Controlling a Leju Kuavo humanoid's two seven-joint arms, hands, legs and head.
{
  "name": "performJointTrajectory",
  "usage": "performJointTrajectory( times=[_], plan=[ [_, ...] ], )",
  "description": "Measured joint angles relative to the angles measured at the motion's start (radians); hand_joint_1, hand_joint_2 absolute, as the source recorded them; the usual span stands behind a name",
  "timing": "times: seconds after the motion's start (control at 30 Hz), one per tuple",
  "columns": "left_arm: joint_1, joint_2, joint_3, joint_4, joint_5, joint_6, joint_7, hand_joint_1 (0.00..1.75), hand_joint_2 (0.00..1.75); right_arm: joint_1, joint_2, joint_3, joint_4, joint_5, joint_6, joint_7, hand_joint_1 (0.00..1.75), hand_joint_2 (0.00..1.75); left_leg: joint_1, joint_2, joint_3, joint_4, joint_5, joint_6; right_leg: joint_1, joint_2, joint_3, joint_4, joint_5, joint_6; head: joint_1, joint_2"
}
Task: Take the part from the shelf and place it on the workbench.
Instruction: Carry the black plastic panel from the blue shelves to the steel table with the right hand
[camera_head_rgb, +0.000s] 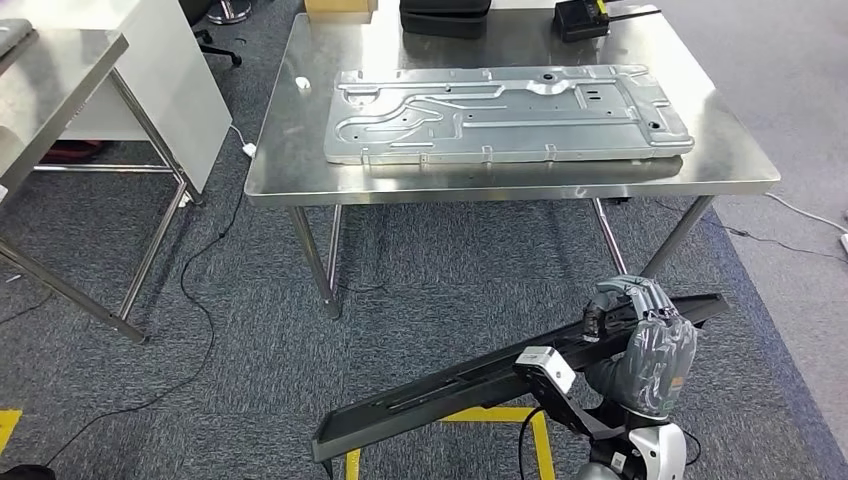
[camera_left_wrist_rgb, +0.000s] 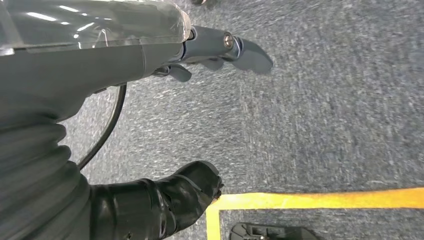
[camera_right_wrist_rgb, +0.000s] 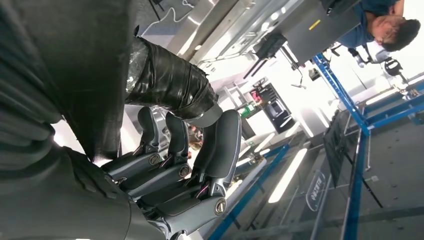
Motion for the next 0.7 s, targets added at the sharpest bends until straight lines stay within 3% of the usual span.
performJointTrajectory(
  times=[0.07,0.17,0.2,0.23,0.3,0.37,0.4,0.5,0.57,0.6,0.67,0.7],
  plan=[
    [0.002,-0.001,-0.001,0.000,0.000,0.000,0.000,0.00,1.75,-0.002,0.000,-0.001,-0.002,0.000,0.000,0.000,1.75,1.75,0.007,0.002,0.013,-0.015,0.002,0.010,0.000,-0.002,-0.018,0.046,-0.028,0.009,0.002,0.000],
    [0.002,-0.001,-0.003,0.000,0.000,0.000,0.000,0.00,1.75,0.000,0.000,-0.002,-0.002,0.000,0.000,0.000,1.75,1.75,0.008,0.003,0.025,-0.020,-0.005,0.019,-0.005,-0.003,-0.122,0.228,-0.100,0.019,0.003,0.000],
    [0.002,-0.001,-0.005,0.000,0.000,-0.001,-0.001,0.00,1.75,0.001,-0.001,-0.002,-0.002,0.000,0.000,0.000,1.75,1.75,0.008,0.002,0.029,-0.020,-0.009,0.019,-0.007,-0.003,-0.151,0.268,-0.102,0.022,0.003,0.000],
    [0.003,-0.001,-0.007,0.000,0.000,-0.001,-0.001,0.00,1.75,0.002,-0.001,-0.002,-0.002,0.000,0.000,0.000,1.75,1.75,0.008,0.002,0.034,-0.019,-0.014,0.018,-0.010,-0.003,-0.163,0.270,-0.082,0.024,0.003,0.000],
    [0.004,-0.002,-0.011,0.000,0.000,-0.002,-0.002,0.00,1.75,0.001,-0.001,-0.004,-0.002,0.000,0.000,0.000,1.75,1.75,0.009,0.000,0.051,-0.016,-0.028,0.012,-0.014,-0.004,-0.130,0.167,0.005,0.024,0.003,0.000],
    [0.004,-0.003,-0.012,0.000,0.000,-0.002,-0.003,0.00,1.75,0.000,-0.002,-0.006,-0.002,0.000,0.000,0.000,1.75,1.75,0.006,-0.001,0.062,-0.011,-0.042,0.001,-0.013,-0.004,-0.081,0.051,0.058,0.019,0.004,0.000],
    [0.003,-0.003,-0.013,0.000,0.000,-0.003,-0.004,0.00,1.75,0.000,-0.002,-0.006,-0.003,0.000,0.000,0.000,1.75,1.75,0.004,-0.002,0.063,-0.010,-0.047,-0.005,-0.012,-0.003,-0.069,0.024,0.062,0.015,0.003,0.000],
    [-0.001,-0.002,-0.014,0.000,-0.001,-0.002,-0.004,0.00,1.75,-0.001,-0.002,-0.009,-0.004,0.002,-0.001,0.000,1.75,1.75,0.004,-0.001,0.068,-0.012,-0.056,-0.021,-0.010,0.000,-0.059,0.011,0.052,-0.002,0.001,0.000],
    [-0.001,-0.002,-0.014,0.000,-0.002,-0.002,-0.004,0.00,1.75,-0.003,-0.003,-0.010,-0.005,0.002,-0.001,0.000,1.75,1.75,0.006,0.000,0.057,0.025,-0.080,-0.030,-0.014,0.000,-0.048,0.003,0.048,-0.016,-0.001,0.000],
    [-0.001,-0.002,-0.014,0.000,-0.002,-0.002,-0.004,0.00,1.75,-0.003,-0.003,-0.010,-0.005,0.003,-0.001,0.000,1.75,1.75,0.007,0.000,0.033,0.075,-0.105,-0.034,-0.015,-0.001,-0.042,0.001,0.046,-0.022,-0.002,0.000],
    [0.000,-0.003,-0.014,0.000,-0.003,-0.002,-0.005,0.00,1.75,-0.004,-0.003,-0.010,-0.005,0.004,-0.001,0.000,1.75,1.75,0.008,0.000,-0.046,0.218,-0.158,-0.039,-0.012,-0.004,-0.036,0.000,0.039,-0.030,-0.004,0.000],
    [0.000,-0.003,-0.015,0.000,-0.003,-0.002,-0.005,0.00,1.75,-0.004,-0.003,-0.010,-0.005,0.004,-0.001,0.000,1.75,1.75,0.008,0.000,-0.083,0.273,-0.169,-0.040,-0.010,-0.003,-0.032,0.000,0.035,-0.032,-0.004,0.000]
  ],
)
